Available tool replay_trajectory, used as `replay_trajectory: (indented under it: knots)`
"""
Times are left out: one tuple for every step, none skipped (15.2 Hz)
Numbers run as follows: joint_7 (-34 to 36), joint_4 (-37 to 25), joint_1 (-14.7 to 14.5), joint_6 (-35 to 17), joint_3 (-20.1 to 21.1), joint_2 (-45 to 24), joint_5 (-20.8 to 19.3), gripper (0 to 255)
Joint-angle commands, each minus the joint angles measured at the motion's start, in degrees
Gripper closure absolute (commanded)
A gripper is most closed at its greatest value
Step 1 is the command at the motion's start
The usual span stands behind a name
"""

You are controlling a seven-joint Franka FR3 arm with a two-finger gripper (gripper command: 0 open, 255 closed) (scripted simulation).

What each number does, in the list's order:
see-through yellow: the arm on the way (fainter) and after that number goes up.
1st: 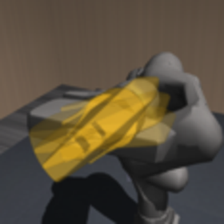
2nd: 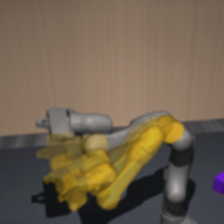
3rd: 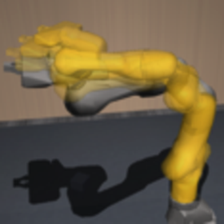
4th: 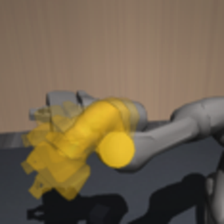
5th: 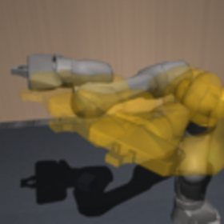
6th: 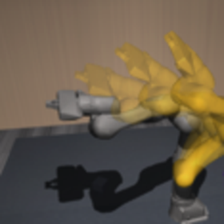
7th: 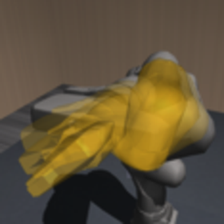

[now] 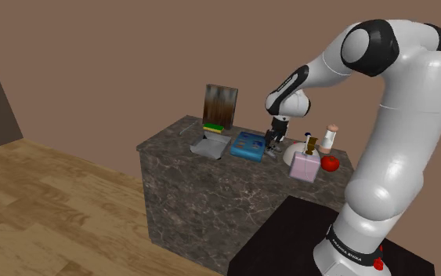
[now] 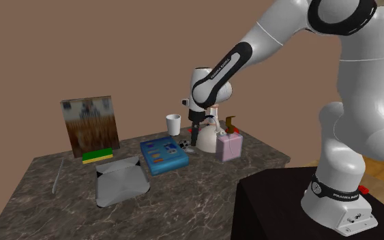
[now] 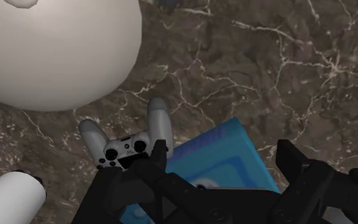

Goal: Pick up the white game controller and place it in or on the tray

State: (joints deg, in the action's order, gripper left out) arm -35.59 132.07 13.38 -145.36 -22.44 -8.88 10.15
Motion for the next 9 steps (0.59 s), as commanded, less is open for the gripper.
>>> replay_trajectory:
  knots:
    - [-2.5, -2.4, 1.5, -1.2, 0.1, -4.1, 2.9, 0]
    - [-3.8, -3.7, 2.4, -1.6, 0.4, -6.2, 4.3, 0]
    - [-4.9, -5.2, 3.4, -2.0, 0.7, -8.3, 5.7, 0]
    - [-6.0, -6.6, 4.4, -2.4, 1.1, -10.4, 6.9, 0]
    - [-7.0, -8.2, 5.5, -2.7, 1.5, -12.4, 8.1, 0]
    - [-7.7, -9.5, 6.4, -2.9, 1.9, -14.1, 8.9, 0]
    - [-8.0, -9.6, 6.6, -3.4, 2.2, -14.8, 9.4, 0]
    - [-8.4, -9.8, 6.9, -3.9, 2.6, -15.5, 9.8, 0]
    - [-8.7, -9.9, 7.1, -4.4, 2.9, -16.2, 10.3, 0]
